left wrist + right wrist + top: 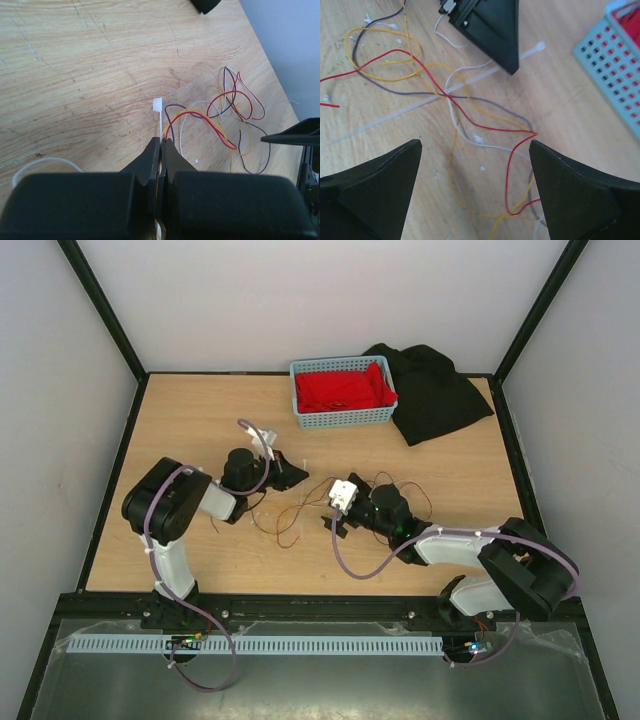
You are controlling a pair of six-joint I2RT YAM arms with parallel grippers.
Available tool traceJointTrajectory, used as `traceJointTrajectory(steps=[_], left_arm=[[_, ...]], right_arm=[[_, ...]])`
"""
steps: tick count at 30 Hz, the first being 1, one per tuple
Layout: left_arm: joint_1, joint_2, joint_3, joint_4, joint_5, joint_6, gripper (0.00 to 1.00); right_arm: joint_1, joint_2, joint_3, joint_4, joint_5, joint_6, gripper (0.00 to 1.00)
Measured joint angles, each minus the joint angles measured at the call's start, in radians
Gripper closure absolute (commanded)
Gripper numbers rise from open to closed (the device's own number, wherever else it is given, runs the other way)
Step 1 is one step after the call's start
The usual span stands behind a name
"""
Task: Zip-tie the wires
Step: Tie the cable at the center of the board.
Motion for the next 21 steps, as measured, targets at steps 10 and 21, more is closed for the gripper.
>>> traceJointTrajectory(steps=[10,21], left_arm=[[-0.013,-0.021,0.0,-0.074,-0.004,-0.01,1.0],[-0.013,-0.026,0.0,-0.099,-0.003,-0.013,1.0]], right_arm=[[0.022,0.008,-0.054,0.13,-0.014,-0.327,0.0],[0.123,0.066,-0.055,0.097,-0.008,-0.467,0.0]])
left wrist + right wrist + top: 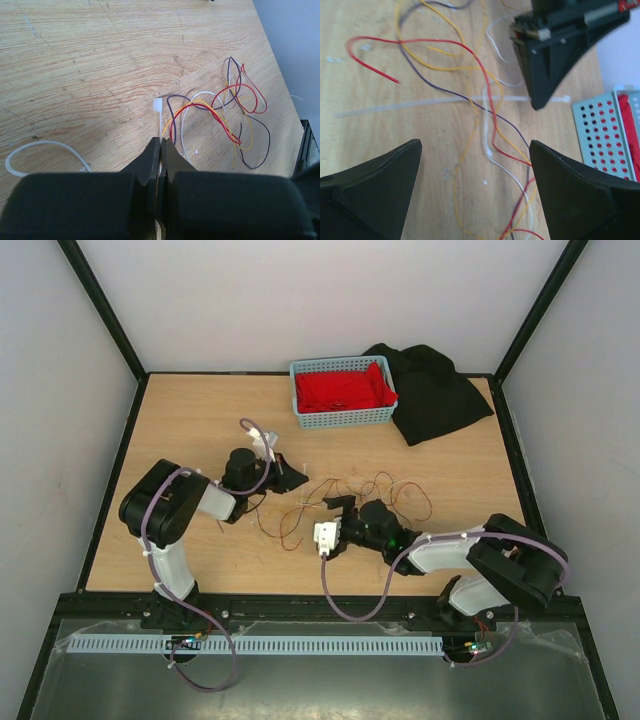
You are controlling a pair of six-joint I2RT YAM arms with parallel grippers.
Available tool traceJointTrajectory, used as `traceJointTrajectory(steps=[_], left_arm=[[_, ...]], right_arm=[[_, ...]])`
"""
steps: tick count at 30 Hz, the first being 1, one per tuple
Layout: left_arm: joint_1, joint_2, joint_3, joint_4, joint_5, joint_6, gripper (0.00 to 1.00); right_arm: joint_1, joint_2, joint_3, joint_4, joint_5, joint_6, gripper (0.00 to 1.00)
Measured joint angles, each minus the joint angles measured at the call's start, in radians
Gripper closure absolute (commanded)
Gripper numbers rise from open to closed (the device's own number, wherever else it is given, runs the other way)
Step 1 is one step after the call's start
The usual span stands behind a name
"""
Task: Zip-tie the wires
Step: Tie the cable at the center of the board.
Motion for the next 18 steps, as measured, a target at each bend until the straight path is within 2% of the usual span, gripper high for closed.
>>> traceJointTrajectory(steps=[8,18], left_arm=[[0.0,-0.006,0.0,-0.014,0.0,0.0,1.0],[0.0,-0.015,0.0,-0.029,0.001,-0.002,1.0]], right_arm=[[0.138,0.0,0.002,-0.04,0.016,0.006,0.01],[0.149,0.069,0.035,-0.044,0.126,-0.055,0.02]])
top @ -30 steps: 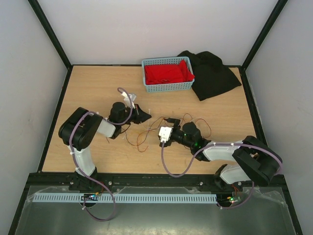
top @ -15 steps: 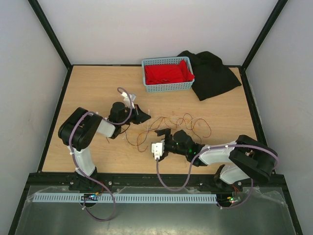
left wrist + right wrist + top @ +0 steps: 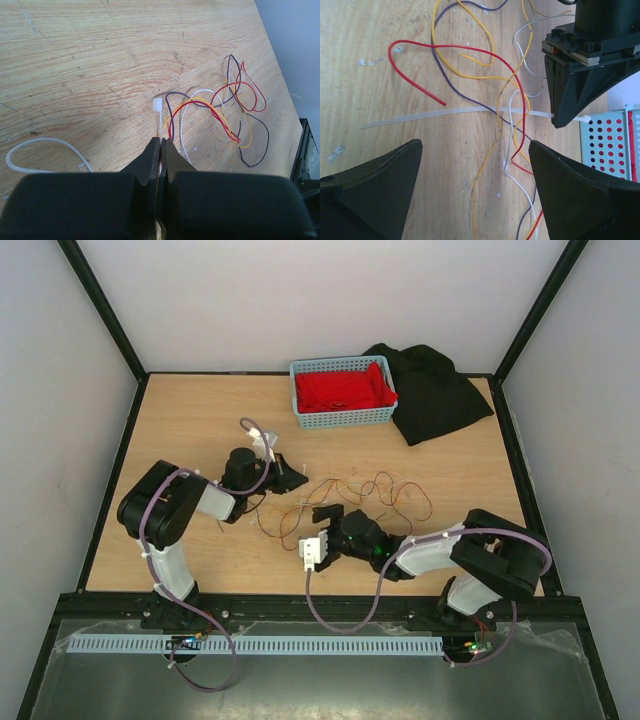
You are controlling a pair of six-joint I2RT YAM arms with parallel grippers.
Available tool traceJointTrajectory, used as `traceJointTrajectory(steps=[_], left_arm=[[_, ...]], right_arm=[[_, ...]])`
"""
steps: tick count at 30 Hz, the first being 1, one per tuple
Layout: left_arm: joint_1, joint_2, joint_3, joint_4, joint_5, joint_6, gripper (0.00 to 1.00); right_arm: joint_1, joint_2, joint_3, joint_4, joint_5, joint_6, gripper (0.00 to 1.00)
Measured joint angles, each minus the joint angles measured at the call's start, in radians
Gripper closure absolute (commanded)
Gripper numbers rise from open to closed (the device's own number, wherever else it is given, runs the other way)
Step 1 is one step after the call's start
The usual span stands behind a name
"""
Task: Zip-tie the wires
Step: Tie the cable at the center of the board.
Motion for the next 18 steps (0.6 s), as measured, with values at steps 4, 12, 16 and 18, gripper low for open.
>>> traceJointTrajectory(steps=[4,12,16,18], left_arm=[[0.0,0.0,0.0,-0.009,0.008,-0.002,1.0],[0.0,-0.01,0.0,-0.04,0.04,-0.017,1.0],[0.0,-0.023,0.0,-0.06,0.052,-0.032,1.0],[0.0,-0.023,0.004,-0.072,0.058,-0.044,1.0]], right_arm=[[-0.003,0.065,0.042,0.0,0.032,-0.057,0.01],[-0.057,0.135,0.1,0.016,0.056,-0.163,0.0],[-0.082,0.16,0.126,0.016,0.045,-0.193,0.0],[-0.088,0.173,0.138,0.017,0.035,-0.205,0.0]])
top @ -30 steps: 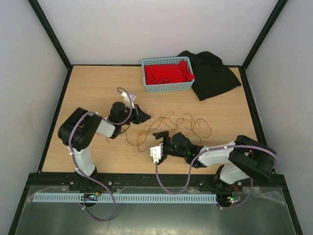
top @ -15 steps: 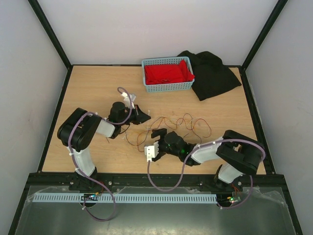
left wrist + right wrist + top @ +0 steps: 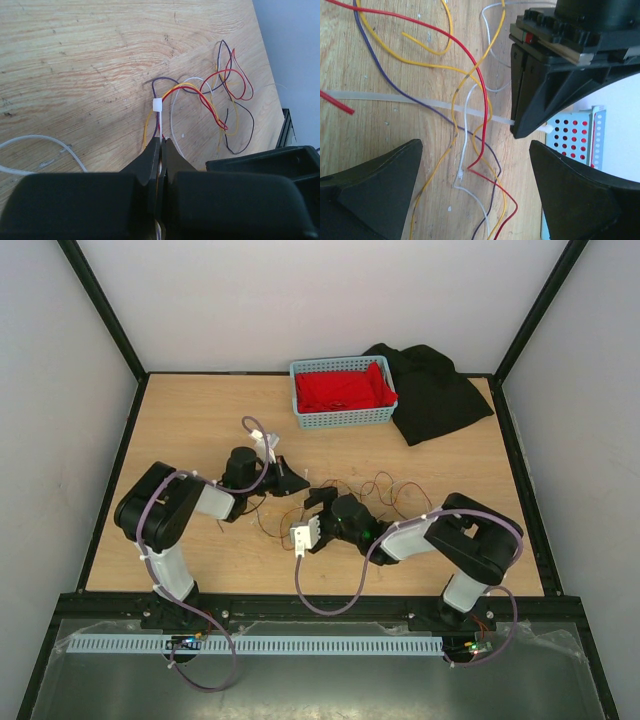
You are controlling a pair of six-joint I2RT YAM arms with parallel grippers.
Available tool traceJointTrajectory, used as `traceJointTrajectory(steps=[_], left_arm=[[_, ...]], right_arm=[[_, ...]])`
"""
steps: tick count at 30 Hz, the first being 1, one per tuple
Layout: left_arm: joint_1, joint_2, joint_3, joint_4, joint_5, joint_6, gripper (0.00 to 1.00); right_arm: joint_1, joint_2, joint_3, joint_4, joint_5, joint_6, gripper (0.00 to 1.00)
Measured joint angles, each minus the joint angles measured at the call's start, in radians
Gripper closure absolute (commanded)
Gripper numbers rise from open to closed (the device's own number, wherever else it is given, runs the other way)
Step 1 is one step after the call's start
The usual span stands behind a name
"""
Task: Zip-tie the wires
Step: Tie the cable at the center of the board.
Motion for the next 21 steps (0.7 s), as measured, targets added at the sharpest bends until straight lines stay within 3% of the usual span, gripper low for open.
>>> traceJointTrajectory(steps=[21], left_arm=[[-0.008,0.001,0.033,-0.101,0.024,-0.085,1.0]], right_arm=[[0.01,0.068,0.035,0.063,-0.114,-0.019,0.0]])
